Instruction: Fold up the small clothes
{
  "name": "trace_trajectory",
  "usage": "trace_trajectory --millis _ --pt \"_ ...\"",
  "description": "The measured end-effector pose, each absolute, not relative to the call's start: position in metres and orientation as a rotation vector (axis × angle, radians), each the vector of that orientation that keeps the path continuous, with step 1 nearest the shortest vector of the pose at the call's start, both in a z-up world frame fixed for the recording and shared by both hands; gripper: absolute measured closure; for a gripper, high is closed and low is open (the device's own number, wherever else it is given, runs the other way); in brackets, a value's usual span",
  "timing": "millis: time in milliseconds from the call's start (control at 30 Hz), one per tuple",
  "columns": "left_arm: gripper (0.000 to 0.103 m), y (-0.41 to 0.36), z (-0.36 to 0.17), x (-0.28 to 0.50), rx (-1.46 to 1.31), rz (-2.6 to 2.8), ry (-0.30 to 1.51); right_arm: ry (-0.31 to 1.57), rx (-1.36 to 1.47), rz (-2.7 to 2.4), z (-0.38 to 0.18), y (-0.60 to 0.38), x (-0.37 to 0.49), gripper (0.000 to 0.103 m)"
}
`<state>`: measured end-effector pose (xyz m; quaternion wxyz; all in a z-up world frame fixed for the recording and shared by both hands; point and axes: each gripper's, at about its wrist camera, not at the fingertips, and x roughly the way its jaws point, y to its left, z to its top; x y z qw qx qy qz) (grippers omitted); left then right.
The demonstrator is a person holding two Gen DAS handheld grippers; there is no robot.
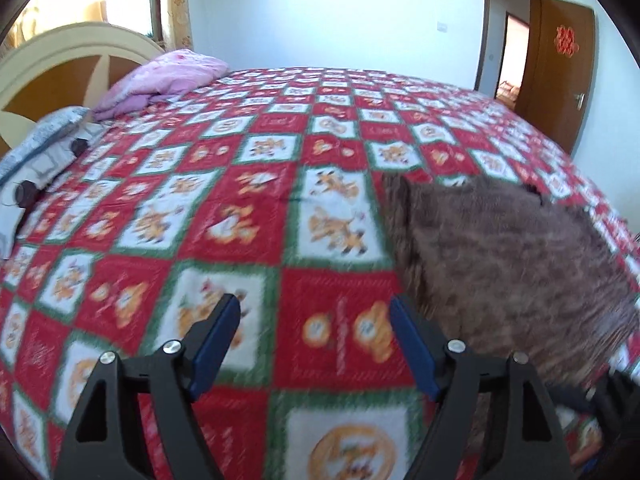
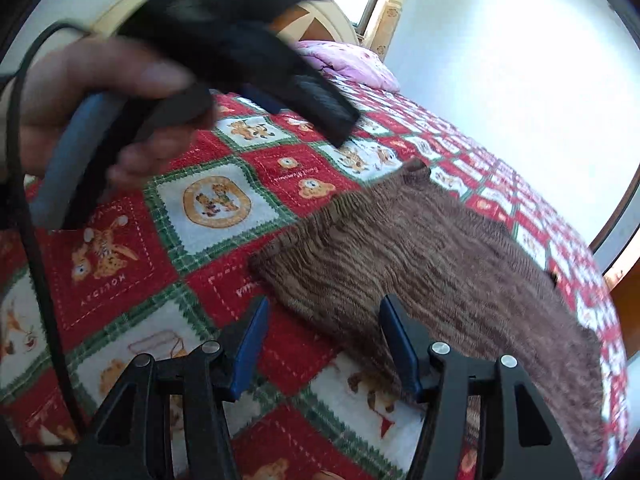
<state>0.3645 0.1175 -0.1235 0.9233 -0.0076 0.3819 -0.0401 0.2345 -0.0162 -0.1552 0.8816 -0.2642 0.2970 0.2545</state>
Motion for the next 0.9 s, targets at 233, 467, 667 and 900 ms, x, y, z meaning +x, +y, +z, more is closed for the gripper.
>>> trace_trajectory --millis 233,467,667,900 --pt "0.023 0.081 -0.131 0.403 -0.079 -0.228 0.837 0.610 -0.575 0.485 -0.149 -0.004 0.248 0.045" --pt "0.024 0.063 -0.145 0.443 -0.071 -0.248 0.886 0.626 -0.586 0.483 -0.153 -0.002 0.254 0.047" --pt "0.058 0.069 -0.156 0.458 -0.124 -0.316 0.902 0.668 -0.564 0.521 -0.155 0.003 0.263 0.082" --pt "0.094 0.083 -0.152 0.457 -0.219 -0.371 0.914 0.668 -0.539 0.556 -0.144 0.000 0.251 0.100"
